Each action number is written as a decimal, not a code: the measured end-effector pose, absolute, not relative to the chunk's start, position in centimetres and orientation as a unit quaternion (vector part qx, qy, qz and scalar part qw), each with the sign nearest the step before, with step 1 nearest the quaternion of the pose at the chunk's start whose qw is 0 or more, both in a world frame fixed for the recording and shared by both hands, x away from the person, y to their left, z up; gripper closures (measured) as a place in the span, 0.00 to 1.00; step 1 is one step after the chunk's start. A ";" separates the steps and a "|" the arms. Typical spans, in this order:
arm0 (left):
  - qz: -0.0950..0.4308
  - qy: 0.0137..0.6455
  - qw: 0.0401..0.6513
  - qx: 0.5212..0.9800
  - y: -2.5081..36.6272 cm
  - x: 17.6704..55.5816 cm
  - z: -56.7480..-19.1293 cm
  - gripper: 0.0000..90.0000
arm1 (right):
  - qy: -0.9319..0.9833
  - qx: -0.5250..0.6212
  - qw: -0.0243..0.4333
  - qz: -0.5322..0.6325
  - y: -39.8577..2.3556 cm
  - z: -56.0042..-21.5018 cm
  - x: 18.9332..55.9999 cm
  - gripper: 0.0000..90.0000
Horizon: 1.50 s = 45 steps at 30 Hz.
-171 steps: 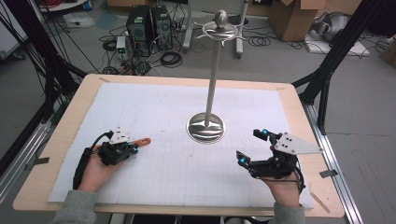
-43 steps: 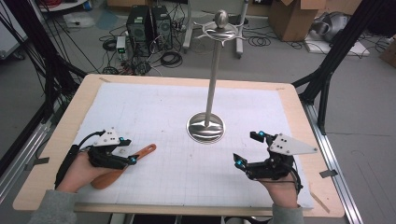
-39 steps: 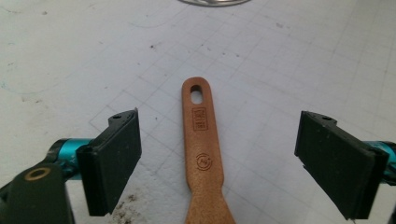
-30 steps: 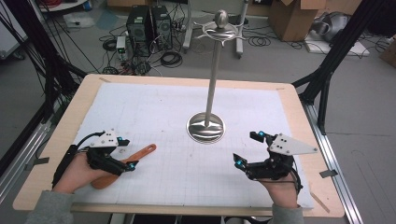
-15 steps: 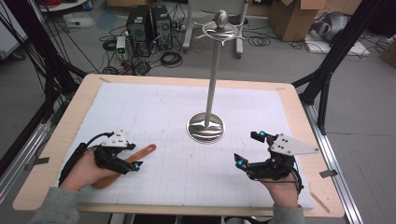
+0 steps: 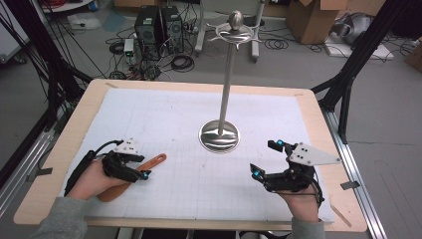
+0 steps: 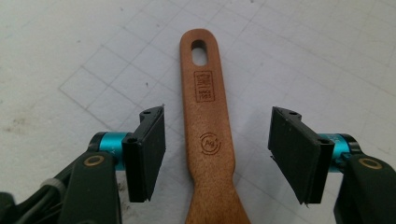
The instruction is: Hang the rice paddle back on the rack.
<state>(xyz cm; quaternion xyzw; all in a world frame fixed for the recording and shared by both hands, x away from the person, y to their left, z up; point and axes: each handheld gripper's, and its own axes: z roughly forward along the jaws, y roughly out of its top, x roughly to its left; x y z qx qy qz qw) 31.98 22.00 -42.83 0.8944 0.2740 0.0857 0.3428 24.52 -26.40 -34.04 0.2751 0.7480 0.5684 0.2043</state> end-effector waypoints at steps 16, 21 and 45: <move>0.100 0.290 0.326 0.894 22.0 31.9 -42.9 0.63 | 0.749 0.275 0.202 0.568 -26.4 -34.1 24.5 0.09; 0.103 0.284 0.326 0.896 21.9 31.7 -42.9 0.68 | 0.748 0.274 0.205 0.569 -26.5 -34.1 24.5 0.09; 0.135 0.281 0.377 0.872 23.0 30.3 -40.2 0.72 | 0.752 0.273 0.202 0.565 -26.2 -34.0 24.5 0.09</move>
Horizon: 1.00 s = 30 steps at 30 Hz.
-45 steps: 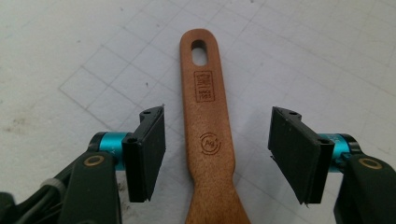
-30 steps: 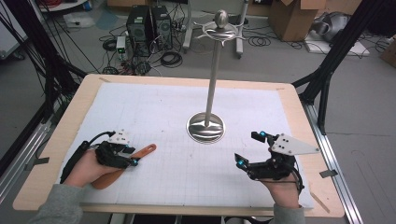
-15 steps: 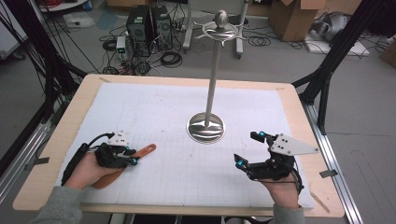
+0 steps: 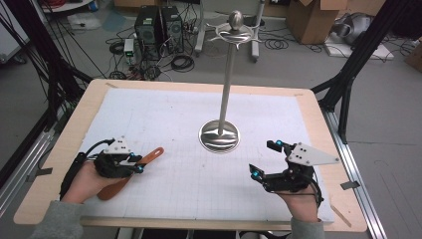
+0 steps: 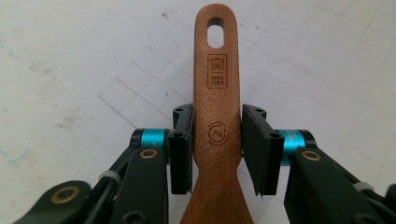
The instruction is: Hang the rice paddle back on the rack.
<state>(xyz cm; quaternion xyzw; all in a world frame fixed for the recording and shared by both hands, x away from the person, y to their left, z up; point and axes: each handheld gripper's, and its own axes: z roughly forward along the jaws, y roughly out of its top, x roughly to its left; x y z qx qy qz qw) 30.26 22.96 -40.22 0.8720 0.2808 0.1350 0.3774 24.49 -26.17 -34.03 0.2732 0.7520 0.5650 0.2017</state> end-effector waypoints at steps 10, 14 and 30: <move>0.167 0.270 0.414 0.853 23.7 28.9 -38.0 0.72 | 0.753 0.274 0.200 0.564 -26.0 -34.1 24.5 0.09; 0.173 0.271 0.422 0.848 23.9 28.6 -37.4 0.72 | 0.753 0.273 0.201 0.564 -26.1 -34.1 24.5 0.09; 0.209 0.266 0.471 0.814 22.8 27.3 -34.8 0.72 | 0.754 0.271 0.201 0.564 -26.0 -34.2 24.6 0.09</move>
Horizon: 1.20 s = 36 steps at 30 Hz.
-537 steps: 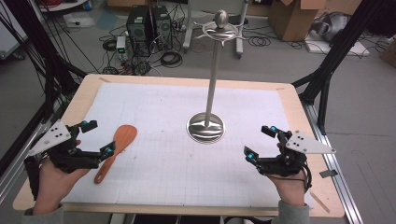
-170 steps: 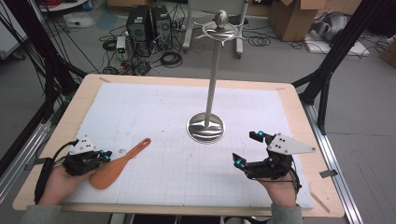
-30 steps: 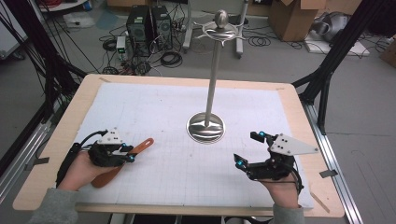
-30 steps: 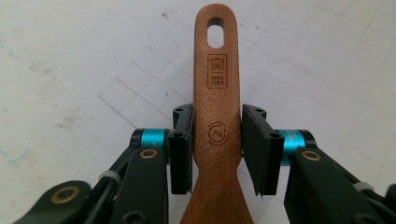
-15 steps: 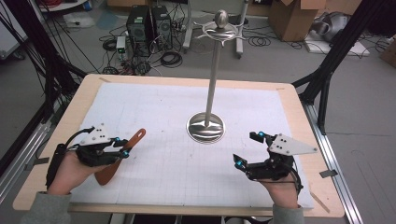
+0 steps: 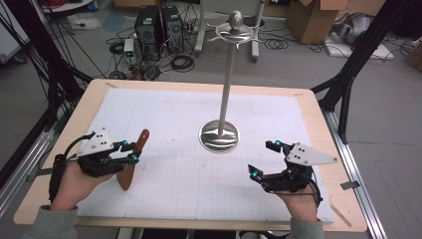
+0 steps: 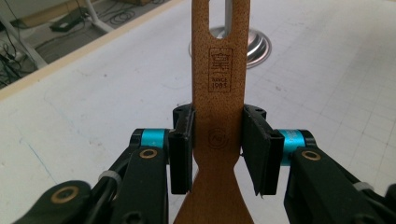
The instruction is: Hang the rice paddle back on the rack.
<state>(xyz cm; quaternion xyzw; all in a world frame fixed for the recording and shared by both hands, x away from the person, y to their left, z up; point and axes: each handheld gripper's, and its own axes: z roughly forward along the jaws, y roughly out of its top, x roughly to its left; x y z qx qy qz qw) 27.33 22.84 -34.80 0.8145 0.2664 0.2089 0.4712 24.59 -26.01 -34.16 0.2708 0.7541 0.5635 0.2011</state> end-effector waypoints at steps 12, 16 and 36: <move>0.186 0.268 0.509 0.797 21.5 27.6 -33.9 0.72 | 0.753 0.274 0.200 0.564 -26.3 -34.2 24.6 0.09; 0.185 0.264 0.514 0.795 20.8 27.9 -33.6 0.72 | 0.752 0.276 0.199 0.565 -26.3 -34.2 24.6 0.09; 0.173 0.259 0.532 0.787 18.9 30.4 -31.5 0.72 | 0.748 0.287 0.192 0.567 -27.1 -34.9 25.2 0.09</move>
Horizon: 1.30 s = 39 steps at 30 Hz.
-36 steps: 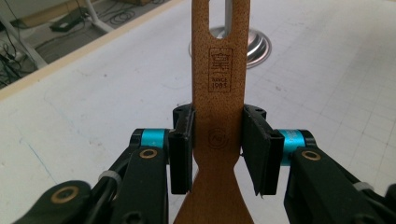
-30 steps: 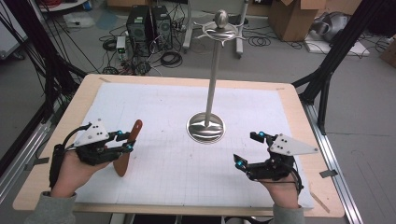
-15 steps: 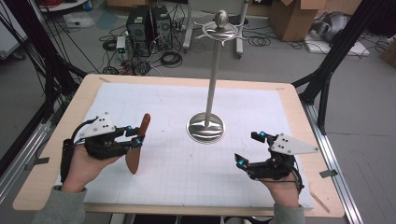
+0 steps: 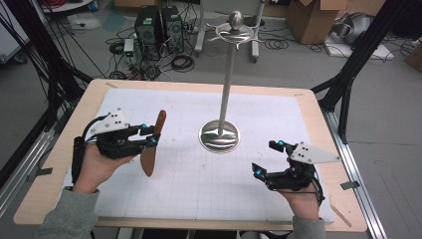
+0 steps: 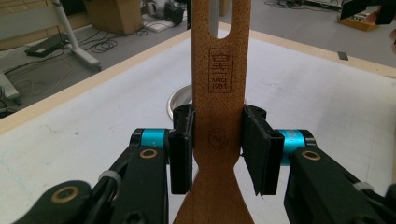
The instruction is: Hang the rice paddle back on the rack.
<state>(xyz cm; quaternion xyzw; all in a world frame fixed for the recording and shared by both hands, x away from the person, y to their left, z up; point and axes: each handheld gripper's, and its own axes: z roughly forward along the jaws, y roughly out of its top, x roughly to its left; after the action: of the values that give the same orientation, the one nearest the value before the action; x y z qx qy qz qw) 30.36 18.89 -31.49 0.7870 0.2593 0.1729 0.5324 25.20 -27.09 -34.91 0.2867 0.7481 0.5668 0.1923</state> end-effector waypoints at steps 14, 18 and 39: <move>0.173 0.255 0.535 0.787 17.9 31.8 -29.8 0.72 | 0.740 0.295 0.195 0.572 -28.0 -35.0 25.1 0.09; 0.173 0.246 0.537 0.788 17.5 32.3 -28.7 0.72 | 0.739 0.296 0.197 0.572 -28.2 -35.0 25.2 0.09; 0.171 0.225 0.541 0.792 15.8 35.1 -24.2 0.72 | 0.745 0.302 0.189 0.564 -27.8 -35.7 25.7 0.09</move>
<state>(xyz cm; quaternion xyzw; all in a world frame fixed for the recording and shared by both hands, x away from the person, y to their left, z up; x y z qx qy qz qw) 35.14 15.80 -24.16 0.7924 0.2249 0.1706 0.5408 25.70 -27.82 -35.69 0.3024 0.7449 0.5638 0.1893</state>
